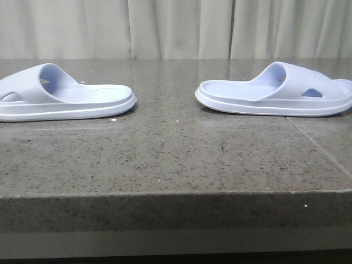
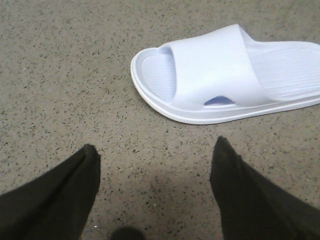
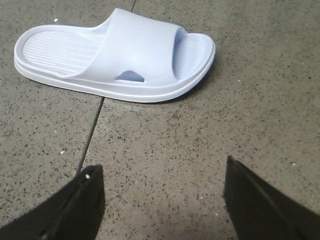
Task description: Insert blue slippers together front up
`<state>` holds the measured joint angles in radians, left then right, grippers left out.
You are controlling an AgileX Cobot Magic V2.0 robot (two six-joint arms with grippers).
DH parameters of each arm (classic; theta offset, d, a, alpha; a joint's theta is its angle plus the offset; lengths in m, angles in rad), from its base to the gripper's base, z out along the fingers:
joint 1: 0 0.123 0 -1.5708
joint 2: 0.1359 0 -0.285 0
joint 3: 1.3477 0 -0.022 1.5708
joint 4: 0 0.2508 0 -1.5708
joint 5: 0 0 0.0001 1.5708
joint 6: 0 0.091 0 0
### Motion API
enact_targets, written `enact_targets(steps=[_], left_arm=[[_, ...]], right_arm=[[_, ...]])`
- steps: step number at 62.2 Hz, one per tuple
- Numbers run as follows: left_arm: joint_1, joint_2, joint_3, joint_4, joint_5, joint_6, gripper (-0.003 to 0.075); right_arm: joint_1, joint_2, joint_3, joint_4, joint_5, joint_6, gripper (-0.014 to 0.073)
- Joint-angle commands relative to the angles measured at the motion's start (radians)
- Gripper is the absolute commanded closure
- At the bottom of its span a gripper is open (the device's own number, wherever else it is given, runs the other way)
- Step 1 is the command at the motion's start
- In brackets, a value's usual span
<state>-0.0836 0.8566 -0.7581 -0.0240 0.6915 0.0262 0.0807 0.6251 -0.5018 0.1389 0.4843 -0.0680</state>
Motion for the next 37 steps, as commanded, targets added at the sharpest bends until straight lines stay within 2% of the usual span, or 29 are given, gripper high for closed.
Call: enact_targets(steps=[1, 8, 12, 24, 31, 37], left_arm=[[0.029, 0.069, -0.105, 0.007, 0.014, -0.005, 0.0262], [0.096, 0.145, -0.177, -0.024, 0.047, 0.004, 0.0262], [0.147, 0.189, -0.208, -0.097, 0.07, 0.064, 0.0262], [0.339, 0.33, -0.266, -0.567, 0.131, 0.426, 0.0262], [0.422, 0.424, -0.29, -0.735, 0.195, 0.548, 0.0262], [0.444, 0.492, -0.301, -0.813, 0.209, 0.6, 0.0262]], right_arm=[[-0.003, 0.006, -0.031, 0.006, -0.064, -0.002, 0.0065], [-0.003, 0.006, -0.031, 0.006, -0.064, -0.002, 0.0065], [-0.003, 0.006, -0.031, 0.006, -0.064, -0.002, 0.0065], [-0.003, 0.006, -0.031, 0.006, -0.064, -0.002, 0.0065], [-0.003, 0.006, -0.031, 0.006, -0.064, -0.002, 0.0065], [-0.003, 0.006, -0.031, 0.006, -0.064, -0.002, 0.0065]])
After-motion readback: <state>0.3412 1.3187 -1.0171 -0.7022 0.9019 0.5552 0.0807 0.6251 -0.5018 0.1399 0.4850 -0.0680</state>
